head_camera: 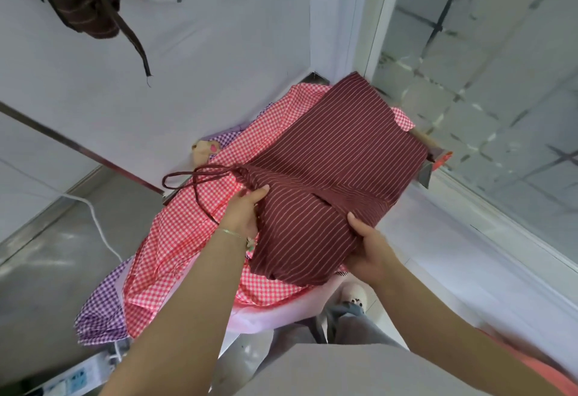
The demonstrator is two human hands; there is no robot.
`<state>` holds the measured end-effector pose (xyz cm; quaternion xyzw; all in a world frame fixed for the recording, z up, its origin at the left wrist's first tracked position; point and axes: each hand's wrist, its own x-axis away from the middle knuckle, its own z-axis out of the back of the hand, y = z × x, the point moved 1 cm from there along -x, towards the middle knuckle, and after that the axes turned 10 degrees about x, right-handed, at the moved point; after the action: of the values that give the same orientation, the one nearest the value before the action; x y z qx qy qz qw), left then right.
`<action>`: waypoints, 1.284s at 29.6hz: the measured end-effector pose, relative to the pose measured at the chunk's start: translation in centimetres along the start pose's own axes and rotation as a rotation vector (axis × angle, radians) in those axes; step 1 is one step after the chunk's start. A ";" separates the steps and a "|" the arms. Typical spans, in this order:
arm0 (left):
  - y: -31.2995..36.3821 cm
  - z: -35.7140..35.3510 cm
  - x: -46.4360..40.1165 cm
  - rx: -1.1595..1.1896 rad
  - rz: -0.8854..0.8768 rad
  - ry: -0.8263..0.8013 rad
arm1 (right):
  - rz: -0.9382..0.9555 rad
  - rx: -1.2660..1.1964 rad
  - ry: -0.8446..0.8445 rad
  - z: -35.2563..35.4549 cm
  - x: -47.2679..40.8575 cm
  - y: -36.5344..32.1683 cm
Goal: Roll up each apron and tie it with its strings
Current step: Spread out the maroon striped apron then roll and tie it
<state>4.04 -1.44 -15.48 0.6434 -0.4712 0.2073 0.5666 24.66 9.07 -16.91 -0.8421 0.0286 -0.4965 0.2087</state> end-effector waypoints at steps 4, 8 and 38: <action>-0.5 -0.5 1.1 -0.181 0.095 -0.096 | 0.168 0.001 -0.097 -1.2 1.0 -2.5; 0.8 -2.2 2.3 -0.150 -0.244 -0.249 | 0.290 0.336 -0.189 -2.4 2.3 -3.3; 1.8 0.8 9.1 -0.065 -0.235 -0.297 | 0.160 0.046 -0.155 -7.8 2.2 -3.8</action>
<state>6.62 -5.40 -7.48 0.6991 -0.4776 0.0272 0.5315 18.54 9.45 -10.31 -0.8681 0.0684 -0.4119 0.2684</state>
